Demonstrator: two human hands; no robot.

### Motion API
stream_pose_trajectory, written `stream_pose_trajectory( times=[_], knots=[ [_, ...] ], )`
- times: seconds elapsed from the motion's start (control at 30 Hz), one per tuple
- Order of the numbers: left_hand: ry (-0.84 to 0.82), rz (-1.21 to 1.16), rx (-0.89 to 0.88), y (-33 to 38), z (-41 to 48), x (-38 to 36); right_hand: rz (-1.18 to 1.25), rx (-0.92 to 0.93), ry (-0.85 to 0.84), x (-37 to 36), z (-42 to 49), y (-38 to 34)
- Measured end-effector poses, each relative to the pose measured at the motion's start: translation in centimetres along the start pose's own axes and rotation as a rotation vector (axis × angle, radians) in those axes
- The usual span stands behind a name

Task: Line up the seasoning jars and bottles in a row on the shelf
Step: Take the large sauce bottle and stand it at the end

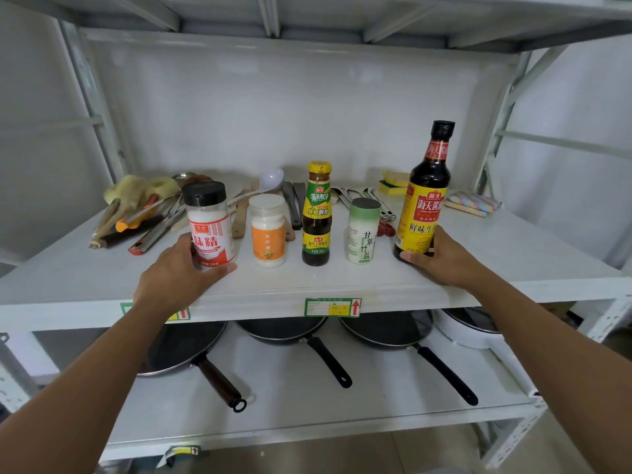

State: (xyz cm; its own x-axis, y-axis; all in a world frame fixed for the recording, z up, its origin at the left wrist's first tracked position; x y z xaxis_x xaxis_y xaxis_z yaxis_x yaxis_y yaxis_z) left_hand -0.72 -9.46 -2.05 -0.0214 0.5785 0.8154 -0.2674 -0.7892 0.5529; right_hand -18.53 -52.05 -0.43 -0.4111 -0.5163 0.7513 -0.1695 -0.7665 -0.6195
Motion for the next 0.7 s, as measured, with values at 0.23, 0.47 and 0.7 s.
stream_pose_trajectory(
  times=[0.23,0.47,0.7],
  knots=[
    [-0.006,-0.016,0.012,0.2,-0.1,0.1,0.020,-0.011,-0.014,0.1,-0.1,0.3],
    [-0.013,-0.019,0.016,0.3,-0.2,0.1,0.038,-0.013,0.002,0.1,-0.2,0.6],
    [-0.010,-0.017,0.007,0.2,-0.2,0.2,0.020,-0.031,0.004,0.2,-0.1,1.0]
  ],
)
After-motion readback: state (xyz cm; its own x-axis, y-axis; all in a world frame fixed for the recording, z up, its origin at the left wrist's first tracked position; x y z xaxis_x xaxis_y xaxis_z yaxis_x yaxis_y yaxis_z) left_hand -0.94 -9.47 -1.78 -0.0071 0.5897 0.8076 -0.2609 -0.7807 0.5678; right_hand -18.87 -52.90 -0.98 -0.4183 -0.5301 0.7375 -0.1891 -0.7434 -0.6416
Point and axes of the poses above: each hand's wrist, its own z-axis towards the middle knuckle, its own x-axis out of the back of the hand, y = z × x, the point moved 4 cm from there along z, towards the middle knuckle, and after that the axes turned 3 degrees about x, right-handed, at the moved point
